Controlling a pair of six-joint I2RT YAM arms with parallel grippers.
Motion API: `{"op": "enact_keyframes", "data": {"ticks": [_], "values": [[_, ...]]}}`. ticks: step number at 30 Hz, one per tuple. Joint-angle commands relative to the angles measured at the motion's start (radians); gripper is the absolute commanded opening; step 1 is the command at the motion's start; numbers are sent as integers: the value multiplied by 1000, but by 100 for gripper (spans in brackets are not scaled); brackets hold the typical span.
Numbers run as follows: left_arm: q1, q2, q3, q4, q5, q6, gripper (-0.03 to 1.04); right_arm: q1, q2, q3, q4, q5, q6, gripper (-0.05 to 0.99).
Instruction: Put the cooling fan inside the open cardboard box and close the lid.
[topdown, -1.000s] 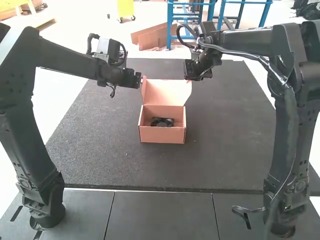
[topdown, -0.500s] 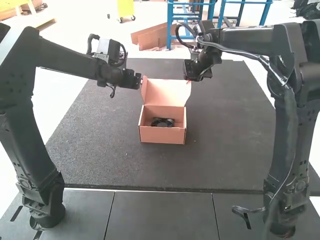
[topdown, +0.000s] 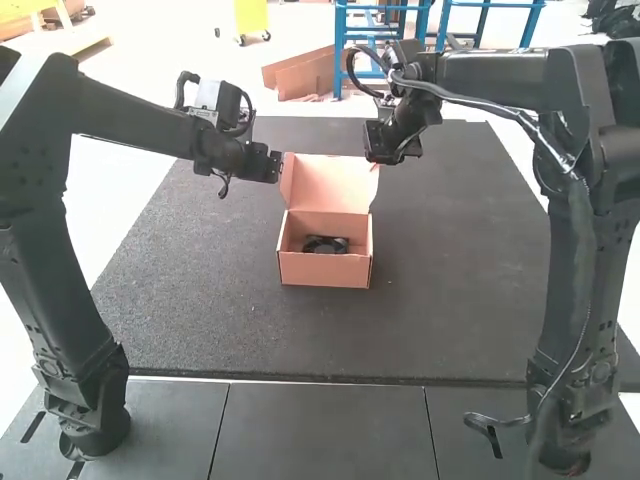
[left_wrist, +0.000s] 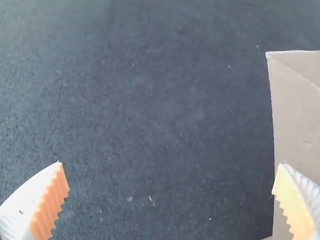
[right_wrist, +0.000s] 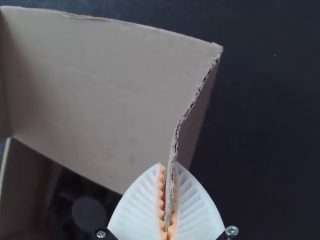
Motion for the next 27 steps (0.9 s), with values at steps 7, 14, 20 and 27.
{"op": "enact_keyframes", "data": {"ticks": [7, 14, 20, 27], "values": [[-15, -70, 33, -44, 10, 3, 97, 31, -54, -14, -54, -61, 19, -1], [-15, -108, 27, -76, 43, 1, 97, 42, -72, -46, -64, -74, 36, -1], [-15, -131, 6, -87, 53, 4, 97, 51, -92, -77, -64, -80, 41, -1], [-30, -136, -28, -87, 63, 1, 97, 54, -101, -91, -64, -80, 44, -1]]}}
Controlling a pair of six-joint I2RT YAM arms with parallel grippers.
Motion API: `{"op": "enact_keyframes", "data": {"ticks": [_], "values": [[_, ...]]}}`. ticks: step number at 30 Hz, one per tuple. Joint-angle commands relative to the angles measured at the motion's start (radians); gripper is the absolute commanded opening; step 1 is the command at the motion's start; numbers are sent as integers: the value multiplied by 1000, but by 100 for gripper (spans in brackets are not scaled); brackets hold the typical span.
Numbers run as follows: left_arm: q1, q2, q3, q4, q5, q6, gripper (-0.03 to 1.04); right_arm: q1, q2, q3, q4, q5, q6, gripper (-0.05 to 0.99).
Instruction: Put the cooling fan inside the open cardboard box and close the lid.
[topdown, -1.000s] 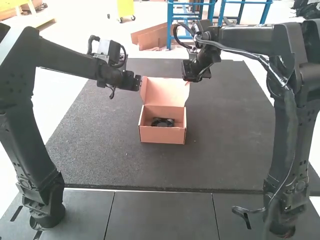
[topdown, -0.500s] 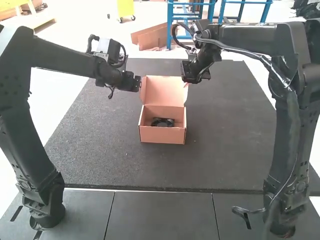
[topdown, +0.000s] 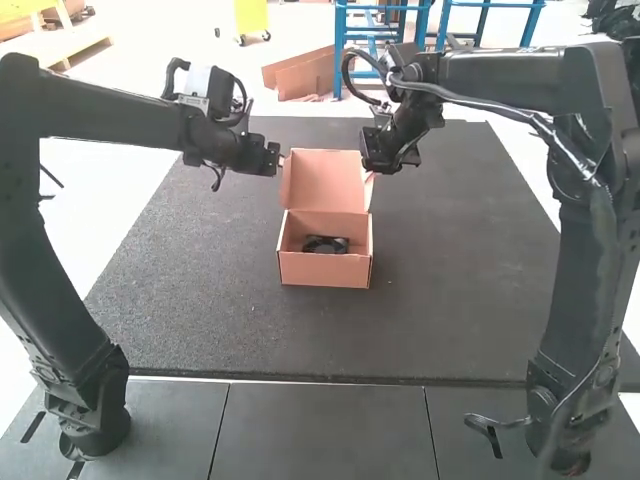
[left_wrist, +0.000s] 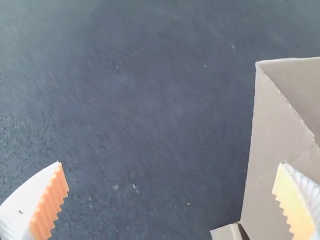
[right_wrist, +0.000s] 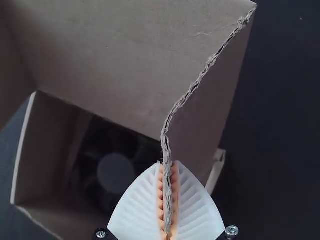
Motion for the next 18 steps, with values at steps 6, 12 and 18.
{"op": "enact_keyframes", "data": {"ticks": [6, 12, 18], "values": [[-44, -40, -28, -10, 31, -13, 97, 20, -41, -35, -18, -40, 9, -1], [-53, -51, -47, -12, 32, -22, 97, 41, -67, -84, -19, -49, 12, -1], [-52, -60, -61, -12, 43, -27, 97, 53, -87, -124, -19, -60, 12, -1]]}}
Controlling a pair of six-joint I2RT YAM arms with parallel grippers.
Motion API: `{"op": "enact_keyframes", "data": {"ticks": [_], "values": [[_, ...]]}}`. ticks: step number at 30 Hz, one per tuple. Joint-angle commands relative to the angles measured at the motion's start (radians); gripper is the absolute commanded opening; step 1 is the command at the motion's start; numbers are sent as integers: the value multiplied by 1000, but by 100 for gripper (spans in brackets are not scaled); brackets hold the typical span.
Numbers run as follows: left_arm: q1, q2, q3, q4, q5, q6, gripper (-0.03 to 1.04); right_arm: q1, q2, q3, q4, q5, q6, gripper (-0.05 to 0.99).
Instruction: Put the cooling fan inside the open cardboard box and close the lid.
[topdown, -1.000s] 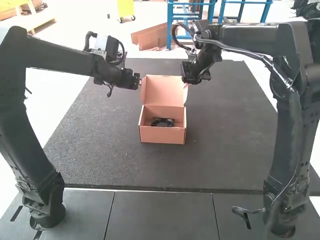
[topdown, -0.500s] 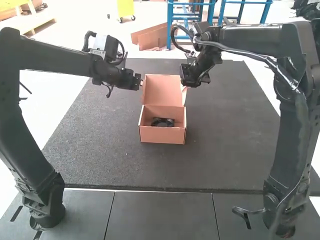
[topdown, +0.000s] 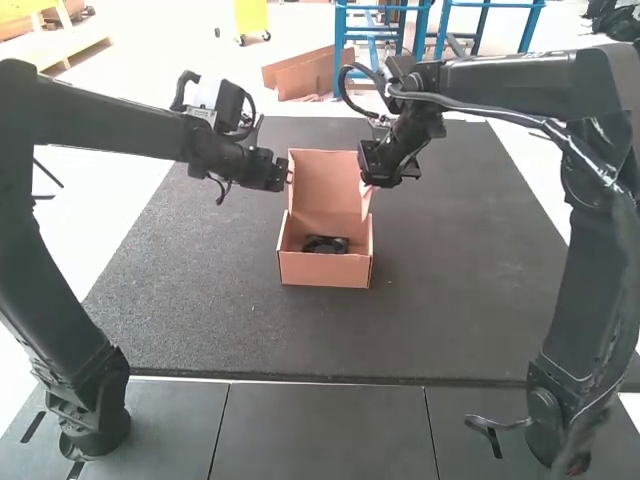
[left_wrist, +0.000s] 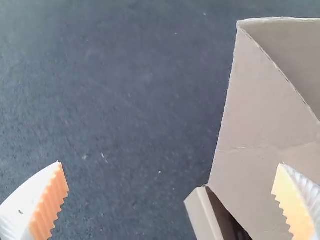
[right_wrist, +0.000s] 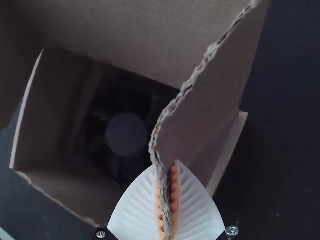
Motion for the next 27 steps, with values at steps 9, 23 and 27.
{"op": "enact_keyframes", "data": {"ticks": [9, 23, 27], "values": [[-7, -54, -20, 8, 64, -29, 97, 21, -48, -65, -10, -39, 8, -1], [-7, -131, -112, -14, 61, -26, 97, 49, -80, -170, -16, -37, -3, -1], [-5, -180, -157, -44, 55, -18, 97, 51, -80, -190, -24, -28, -10, -1]]}}
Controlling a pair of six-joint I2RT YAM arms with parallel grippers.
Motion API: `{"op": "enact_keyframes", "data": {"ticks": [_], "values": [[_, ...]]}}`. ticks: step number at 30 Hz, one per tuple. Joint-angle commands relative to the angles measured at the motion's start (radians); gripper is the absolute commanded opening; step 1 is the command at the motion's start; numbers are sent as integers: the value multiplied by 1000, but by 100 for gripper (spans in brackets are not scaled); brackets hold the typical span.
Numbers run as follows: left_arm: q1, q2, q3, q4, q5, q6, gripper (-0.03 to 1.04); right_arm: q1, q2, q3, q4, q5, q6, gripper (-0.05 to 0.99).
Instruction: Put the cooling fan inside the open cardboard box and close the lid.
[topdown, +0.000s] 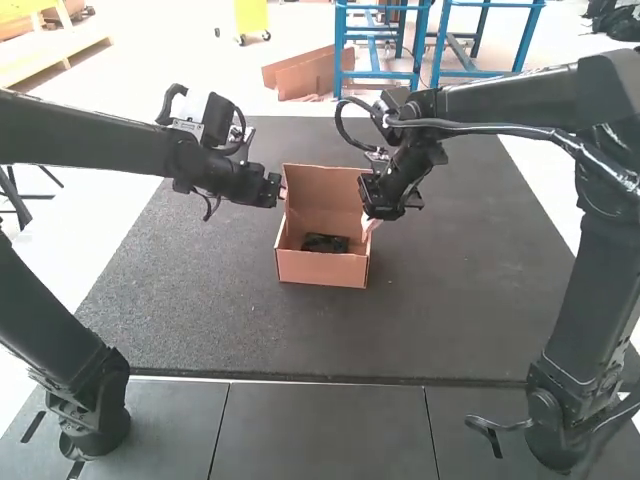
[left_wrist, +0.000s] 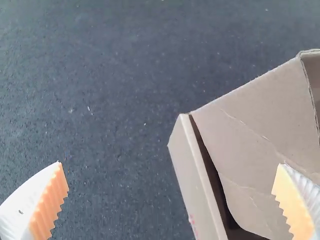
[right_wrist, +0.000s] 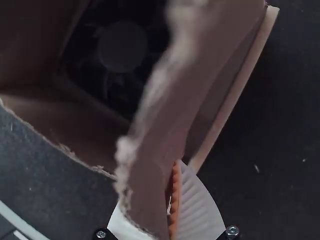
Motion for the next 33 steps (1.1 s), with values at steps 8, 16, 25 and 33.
{"op": "enact_keyframes", "data": {"ticks": [8, 16, 25, 33], "values": [[-1, -169, -117, -38, -60, 69, 97, 20, -27, -33, -25, 1, -8, 6], [15, -266, -95, -28, -195, 87, 97, 14, -51, 69, -57, -60, -8, 92], [8, -211, 55, 23, -244, 87, 97, -48, -151, 181, -132, -120, -12, 92], [-13, -73, 179, 47, -243, 89, 97, -217, -274, 132, 52, 195, 35, 92]]}}
